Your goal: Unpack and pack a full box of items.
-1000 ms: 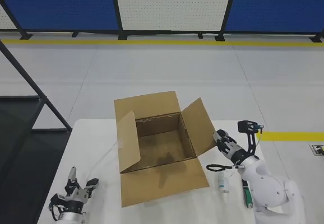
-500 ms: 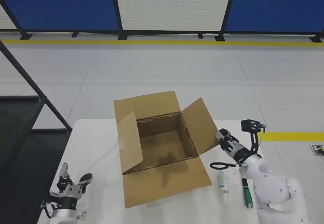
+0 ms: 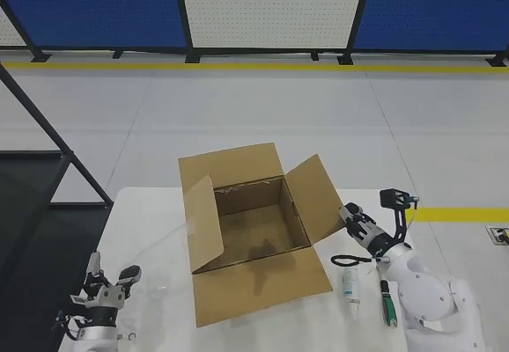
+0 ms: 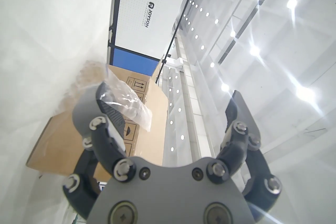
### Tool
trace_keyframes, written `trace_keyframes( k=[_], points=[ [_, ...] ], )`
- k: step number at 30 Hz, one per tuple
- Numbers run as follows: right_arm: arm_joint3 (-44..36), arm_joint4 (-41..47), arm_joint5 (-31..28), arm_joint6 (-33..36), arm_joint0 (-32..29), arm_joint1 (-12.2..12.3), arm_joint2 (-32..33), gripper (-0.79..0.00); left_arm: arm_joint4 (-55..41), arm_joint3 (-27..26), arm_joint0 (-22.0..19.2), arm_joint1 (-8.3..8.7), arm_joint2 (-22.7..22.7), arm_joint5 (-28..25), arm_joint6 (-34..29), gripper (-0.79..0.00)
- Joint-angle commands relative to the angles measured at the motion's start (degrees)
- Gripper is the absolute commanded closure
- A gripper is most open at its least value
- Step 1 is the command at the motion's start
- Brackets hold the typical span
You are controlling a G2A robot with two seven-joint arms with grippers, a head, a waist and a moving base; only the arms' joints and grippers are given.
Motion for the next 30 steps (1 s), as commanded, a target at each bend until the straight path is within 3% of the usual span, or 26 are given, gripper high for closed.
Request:
trace_keyframes(
  k=[1,30],
  points=[
    [0.00,0.25,0.02,-0.12,-0.04,0.13,-0.09,0.000,0.01,-0.47,0.06,-0.02,-0.27,0.08,0.11,-0.785],
    [1.50,2.22,0.38,-1.84,0.55,2.04,-1.62,0.000,-1.14,-2.17,3.46,-0.31,-5.17,-1.34,0.56,-0.785]
  ],
)
